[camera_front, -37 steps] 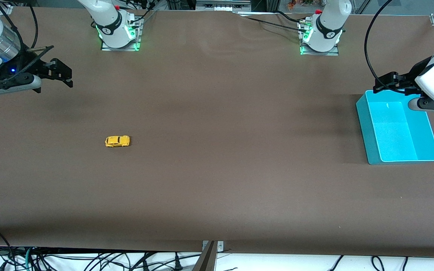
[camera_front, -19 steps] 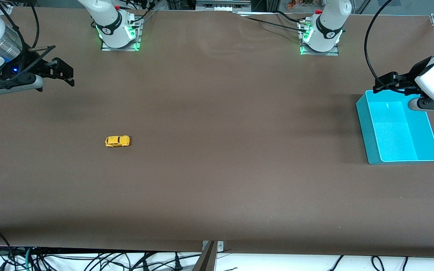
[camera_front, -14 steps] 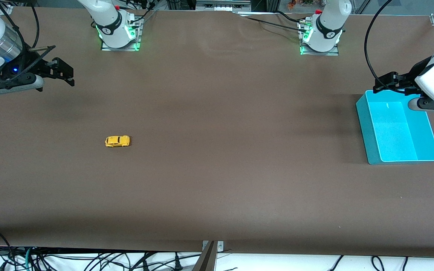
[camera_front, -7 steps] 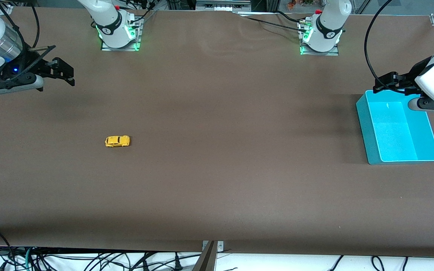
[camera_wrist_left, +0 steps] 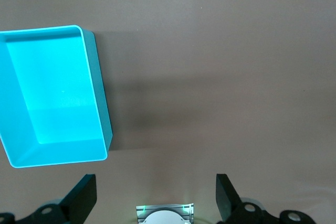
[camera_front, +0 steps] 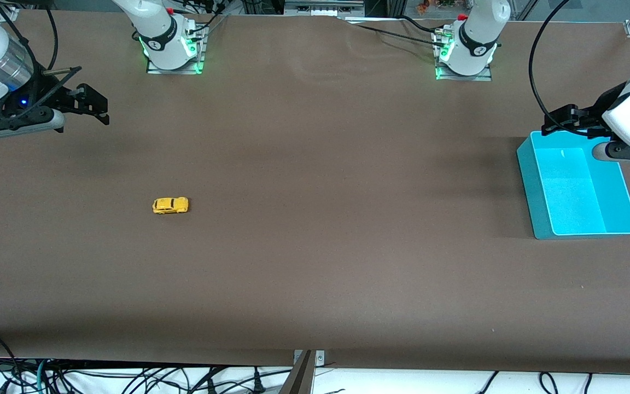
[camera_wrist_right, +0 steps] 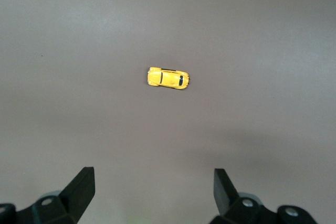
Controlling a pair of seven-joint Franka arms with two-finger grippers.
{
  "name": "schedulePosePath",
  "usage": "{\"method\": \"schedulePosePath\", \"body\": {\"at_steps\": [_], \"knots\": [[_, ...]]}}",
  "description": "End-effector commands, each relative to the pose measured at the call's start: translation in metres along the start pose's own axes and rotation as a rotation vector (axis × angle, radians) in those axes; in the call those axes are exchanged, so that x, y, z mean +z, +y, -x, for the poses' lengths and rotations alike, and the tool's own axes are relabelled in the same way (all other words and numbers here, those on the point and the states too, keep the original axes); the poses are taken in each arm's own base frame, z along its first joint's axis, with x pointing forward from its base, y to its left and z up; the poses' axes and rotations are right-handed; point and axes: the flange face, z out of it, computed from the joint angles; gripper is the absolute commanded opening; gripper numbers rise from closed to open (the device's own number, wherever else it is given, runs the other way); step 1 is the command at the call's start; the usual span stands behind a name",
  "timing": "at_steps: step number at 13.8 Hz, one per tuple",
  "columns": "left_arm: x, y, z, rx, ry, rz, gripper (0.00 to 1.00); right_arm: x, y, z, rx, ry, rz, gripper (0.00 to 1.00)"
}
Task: Wind and store yellow beetle car
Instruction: 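Reach the right gripper down over the yellow beetle car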
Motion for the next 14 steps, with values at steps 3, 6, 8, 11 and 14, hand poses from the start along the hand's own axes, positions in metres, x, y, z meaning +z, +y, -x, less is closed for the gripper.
{"method": "schedulePosePath", "body": {"at_steps": [3,6,8,11,14], "knots": [[-0.005,-0.001,0.002,-0.007,0.006,-0.021,1.00,0.038,-0.003,-0.001,-0.086,-0.043,-0.027,1.00],[-0.005,-0.001,0.002,-0.007,0.006,-0.021,1.00,0.079,-0.008,-0.012,-0.117,-0.048,-0.031,1.00],[-0.005,-0.003,0.002,-0.010,0.006,-0.019,1.00,0.119,-0.009,-0.015,-0.165,-0.023,-0.029,1.00],[-0.007,-0.003,0.002,-0.011,0.009,-0.018,1.00,0.181,-0.005,-0.015,-0.281,0.027,-0.023,1.00],[-0.010,-0.002,0.002,-0.008,0.016,-0.019,1.00,0.222,-0.007,-0.026,-0.585,0.030,-0.028,1.00]]}}
